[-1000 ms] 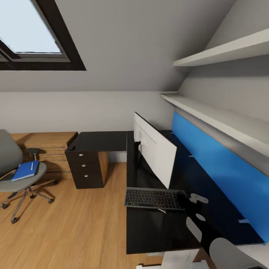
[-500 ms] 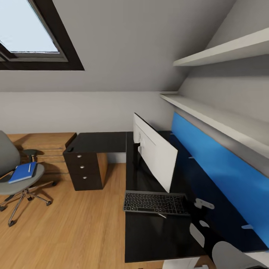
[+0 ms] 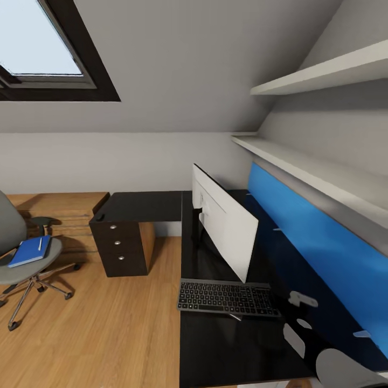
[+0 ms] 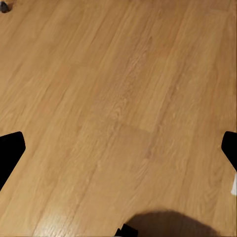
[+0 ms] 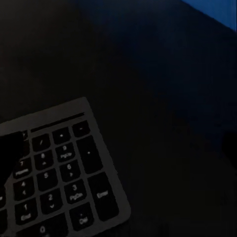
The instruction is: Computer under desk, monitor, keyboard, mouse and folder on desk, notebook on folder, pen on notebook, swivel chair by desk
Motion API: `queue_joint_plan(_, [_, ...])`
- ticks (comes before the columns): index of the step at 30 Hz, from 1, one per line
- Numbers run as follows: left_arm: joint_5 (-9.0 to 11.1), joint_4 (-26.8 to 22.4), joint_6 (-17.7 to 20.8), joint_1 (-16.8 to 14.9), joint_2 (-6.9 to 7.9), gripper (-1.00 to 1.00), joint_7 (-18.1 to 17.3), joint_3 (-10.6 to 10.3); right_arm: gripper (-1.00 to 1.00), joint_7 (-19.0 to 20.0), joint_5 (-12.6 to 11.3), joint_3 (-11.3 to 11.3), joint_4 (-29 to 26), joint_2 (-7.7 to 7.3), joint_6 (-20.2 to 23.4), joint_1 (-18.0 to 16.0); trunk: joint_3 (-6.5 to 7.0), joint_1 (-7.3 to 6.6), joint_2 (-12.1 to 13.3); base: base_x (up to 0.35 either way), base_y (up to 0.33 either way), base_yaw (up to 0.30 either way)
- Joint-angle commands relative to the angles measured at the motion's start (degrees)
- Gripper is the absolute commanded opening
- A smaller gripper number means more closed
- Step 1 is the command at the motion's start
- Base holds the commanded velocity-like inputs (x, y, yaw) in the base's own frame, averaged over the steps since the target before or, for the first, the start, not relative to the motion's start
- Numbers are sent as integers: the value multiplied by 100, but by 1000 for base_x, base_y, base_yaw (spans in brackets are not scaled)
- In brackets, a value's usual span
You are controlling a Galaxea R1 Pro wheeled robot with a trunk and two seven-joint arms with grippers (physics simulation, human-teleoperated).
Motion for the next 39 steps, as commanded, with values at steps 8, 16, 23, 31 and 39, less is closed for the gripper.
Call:
queue_joint_plan(8, [89,-767,79,-1,10,100,31,-14,100,-30,-37,56,437,-102,168,-53,-137,157,-293,1,0,0])
queue_joint_plan(16, [228,-2988,2694,-2,3,100,85,-3,100,-36,-59,51,458,-189,1263,-832,-281,333,-614,0,0,0])
queue_joint_plan(23, [1664,-3274,3771,-1120,-28,100,168,319,100,-39,-89,44,462,-336,2247,-1583,-407,487,-894,0,0,0])
queue_joint_plan(31, [2386,-3183,4397,-1555,-28,100,231,648,100,7,-179,-32,499,-338,2336,-1664,-550,663,-1215,0,0,0])
queue_joint_plan(39, [2361,-3025,4478,-1624,8,100,209,554,100,77,-219,-39,529,-297,2357,-1662,-694,838,-1536,0,0,0])
